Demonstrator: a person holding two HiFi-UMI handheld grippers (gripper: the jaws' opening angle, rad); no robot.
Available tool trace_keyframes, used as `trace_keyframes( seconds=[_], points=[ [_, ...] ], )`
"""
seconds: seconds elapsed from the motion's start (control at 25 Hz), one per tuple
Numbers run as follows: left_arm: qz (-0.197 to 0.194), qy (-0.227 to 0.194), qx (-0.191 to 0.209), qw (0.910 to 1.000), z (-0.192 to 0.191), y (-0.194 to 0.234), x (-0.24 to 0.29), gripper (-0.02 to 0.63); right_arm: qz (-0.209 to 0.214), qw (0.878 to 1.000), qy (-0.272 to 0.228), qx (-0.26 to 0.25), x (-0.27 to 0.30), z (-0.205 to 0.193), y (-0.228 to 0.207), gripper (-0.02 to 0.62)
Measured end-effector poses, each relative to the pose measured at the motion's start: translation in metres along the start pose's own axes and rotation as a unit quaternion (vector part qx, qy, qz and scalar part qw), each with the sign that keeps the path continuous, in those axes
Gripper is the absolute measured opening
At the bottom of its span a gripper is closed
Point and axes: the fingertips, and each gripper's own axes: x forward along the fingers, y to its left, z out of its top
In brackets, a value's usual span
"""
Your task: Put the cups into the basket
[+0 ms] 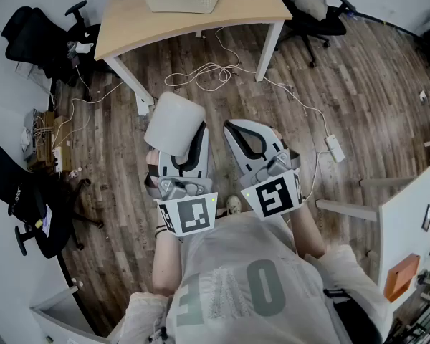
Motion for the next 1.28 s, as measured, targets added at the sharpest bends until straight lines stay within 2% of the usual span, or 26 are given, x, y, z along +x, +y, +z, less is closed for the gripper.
trace_keyframes(
  seconds=[0.32,0.52,0.56,0.64,0.72,0.76,0.96,1.12,1.28],
  points=[
    [0.01,-0.001,0.004,0.9999,0.008,-0.015,0.01,0.063,-0.011,1.0,-0.003,-0.022,-0.014,-0.01,-0.016,-0.002],
    [0.002,0.005,0.009,0.9999,0.015,-0.021,0.005,0.063,-0.003,1.0,-0.018,-0.008,-0.024,-0.007,-0.012,-0.002],
    [0.0,0.006,0.012,0.9999,0.016,-0.021,0.004,0.063,0.006,1.0,-0.028,0.004,-0.023,-0.004,-0.011,-0.002],
    [0.0,0.009,0.014,0.9999,0.017,-0.02,0.001,0.063,0.03,0.996,-0.057,0.064,-0.022,0.002,-0.007,-0.002],
    [0.005,0.015,0.01,0.9998,0.013,-0.016,-0.003,0.063,0.037,0.988,-0.08,0.127,-0.019,0.006,-0.003,-0.002],
    [0.009,0.017,0.008,0.9998,0.009,-0.013,-0.004,0.063,0.035,0.987,-0.082,0.137,-0.016,0.005,-0.002,-0.002],
    [0.021,0.004,-0.004,0.9998,-0.015,0.008,0.013,0.063,0.035,0.993,-0.062,0.098,0.017,-0.008,-0.005,-0.002],
    [0.021,-0.01,-0.034,0.9991,-0.034,0.038,0.047,0.063,0.031,0.996,-0.035,0.073,0.049,-0.013,-0.024,-0.002],
    [0.027,-0.003,-0.026,0.9993,-0.049,0.076,0.08,0.063,0.024,0.998,-0.023,0.06,0.087,-0.014,-0.05,-0.002]
  ],
)
